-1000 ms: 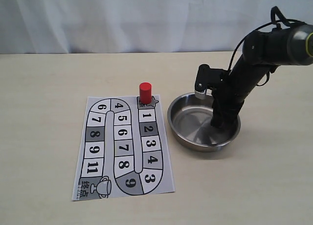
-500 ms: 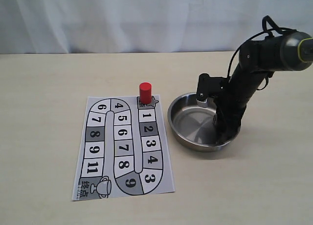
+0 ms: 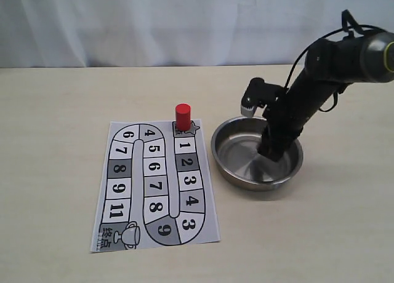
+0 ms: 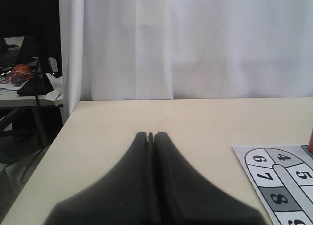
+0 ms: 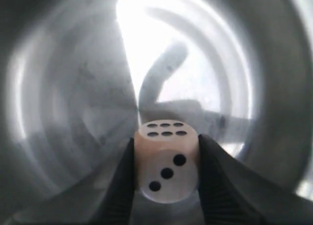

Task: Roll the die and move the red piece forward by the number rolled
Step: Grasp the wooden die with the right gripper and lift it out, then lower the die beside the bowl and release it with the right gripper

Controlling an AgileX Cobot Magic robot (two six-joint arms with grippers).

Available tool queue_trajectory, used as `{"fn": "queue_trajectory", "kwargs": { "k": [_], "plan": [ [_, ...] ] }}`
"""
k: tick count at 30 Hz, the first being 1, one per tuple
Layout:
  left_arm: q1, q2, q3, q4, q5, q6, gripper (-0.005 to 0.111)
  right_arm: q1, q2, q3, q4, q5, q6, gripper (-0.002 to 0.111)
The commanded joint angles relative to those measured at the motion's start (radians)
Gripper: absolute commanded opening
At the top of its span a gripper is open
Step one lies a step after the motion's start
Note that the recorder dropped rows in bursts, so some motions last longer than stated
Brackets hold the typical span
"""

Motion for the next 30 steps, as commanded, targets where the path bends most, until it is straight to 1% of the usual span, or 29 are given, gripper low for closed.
{"fn": "queue_trajectory", "kwargs": {
  "k": [1, 4, 6, 7, 9, 11, 14, 16, 18, 19, 21, 23, 25, 28, 30],
  "plan": [
    [0.0, -0.001, -0.005, -0.002, -0.01, -0.002, 0.0, 0.0, -0.113, -0.004, 0.067, 0.002, 0.359, 0.004],
    [0.0, -0.001, -0.005, -0.002, -0.01, -0.002, 0.0, -0.003, -0.199, -0.004, -0.067, 0.086, 0.592, 0.004],
    [0.0, -0.001, -0.005, -0.002, -0.01, -0.002, 0.0, -0.003, -0.233, -0.004, -0.12, 0.134, 0.719, 0.004],
    [0.0, -0.001, -0.005, -0.002, -0.01, -0.002, 0.0, -0.003, -0.265, 0.011, -0.159, 0.162, 0.833, 0.004],
    [0.0, -0.001, -0.005, -0.002, -0.01, -0.002, 0.0, -0.003, -0.323, 0.066, -0.209, 0.167, 0.962, 0.004],
    [0.0, -0.001, -0.005, -0.002, -0.01, -0.002, 0.0, -0.003, -0.363, 0.126, -0.27, 0.143, 1.035, 0.004],
    [0.0, -0.001, -0.005, -0.002, -0.01, -0.002, 0.0, -0.003, -0.433, 0.288, -0.527, 0.1, 1.267, 0.004],
    [0.0, -0.001, -0.005, -0.002, -0.01, -0.002, 0.0, -0.003, -0.438, 0.347, -0.61, 0.102, 1.327, 0.004],
    [0.0, -0.001, -0.005, -0.002, -0.01, -0.002, 0.0, -0.003, -0.437, 0.416, -0.752, 0.098, 1.465, 0.004],
    [0.0, -0.001, -0.005, -0.002, -0.01, -0.002, 0.0, -0.003, -0.437, 0.45, -0.911, 0.112, 1.68, 0.004],
    [0.0, -0.001, -0.005, -0.002, -0.01, -0.002, 0.0, -0.003, -0.437, 0.479, -1.028, 0.133, 1.796, 0.004],
    [0.0, -0.001, -0.005, -0.002, -0.01, -0.002, 0.0, -0.003, -0.437, 0.506, -1.057, 0.121, 1.793, 0.004],
    [0.0, -0.001, -0.005, -0.002, -0.01, -0.002, 0.0, -0.003, -0.437, 0.52, -1.028, 0.067, 1.761, 0.004],
    [0.0, -0.001, -0.005, -0.002, -0.01, -0.002, 0.0, -0.003, -0.437, 0.52, -0.915, -0.006, 1.709, 0.004],
    [0.0, -0.001, -0.005, -0.002, -0.01, -0.002, 0.0, -0.003, -0.437, 0.52, -0.833, -0.043, 1.64, 0.004]
  ]
}}
